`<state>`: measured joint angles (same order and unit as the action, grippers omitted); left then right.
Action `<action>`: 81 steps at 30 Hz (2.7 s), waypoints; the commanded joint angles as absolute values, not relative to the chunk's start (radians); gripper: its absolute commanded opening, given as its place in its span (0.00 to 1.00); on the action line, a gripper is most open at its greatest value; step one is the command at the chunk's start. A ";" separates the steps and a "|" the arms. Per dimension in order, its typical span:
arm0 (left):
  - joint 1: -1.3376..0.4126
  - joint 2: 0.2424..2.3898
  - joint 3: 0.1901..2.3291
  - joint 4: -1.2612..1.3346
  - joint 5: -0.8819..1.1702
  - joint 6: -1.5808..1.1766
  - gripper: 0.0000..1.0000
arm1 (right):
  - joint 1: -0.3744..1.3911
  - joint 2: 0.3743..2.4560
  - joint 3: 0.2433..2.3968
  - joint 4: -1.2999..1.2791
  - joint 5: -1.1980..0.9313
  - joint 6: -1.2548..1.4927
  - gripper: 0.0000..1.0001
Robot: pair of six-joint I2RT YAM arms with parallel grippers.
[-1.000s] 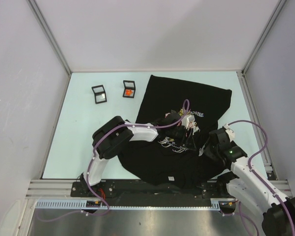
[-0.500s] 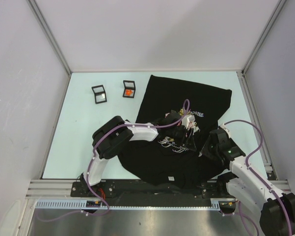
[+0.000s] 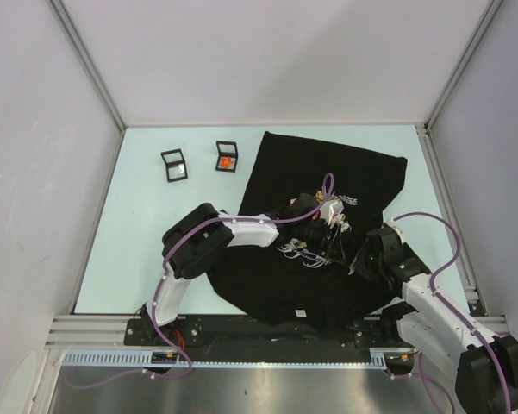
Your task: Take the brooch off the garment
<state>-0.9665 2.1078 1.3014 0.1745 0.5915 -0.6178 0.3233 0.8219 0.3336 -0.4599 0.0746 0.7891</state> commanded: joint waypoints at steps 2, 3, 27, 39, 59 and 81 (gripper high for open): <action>-0.971 2.069 1.330 0.190 0.620 -0.597 0.59 | 0.302 0.825 0.279 -0.380 0.031 0.825 0.38; -0.971 2.069 1.328 0.190 0.620 -0.595 0.59 | 0.299 0.825 0.272 -0.370 0.028 0.827 0.38; -0.971 2.181 1.465 0.097 0.571 -0.569 0.59 | 0.284 0.571 0.311 -0.449 0.112 0.808 0.00; -0.969 2.209 1.451 0.144 0.592 -0.595 0.10 | 0.287 0.617 0.314 -0.463 0.091 0.825 0.03; -0.969 2.178 1.425 0.161 0.620 -0.586 0.01 | 0.279 0.629 0.252 -0.327 0.043 0.839 0.04; -0.939 2.253 1.428 0.287 0.747 -0.744 0.56 | 0.279 0.351 0.160 -0.334 0.089 0.808 0.00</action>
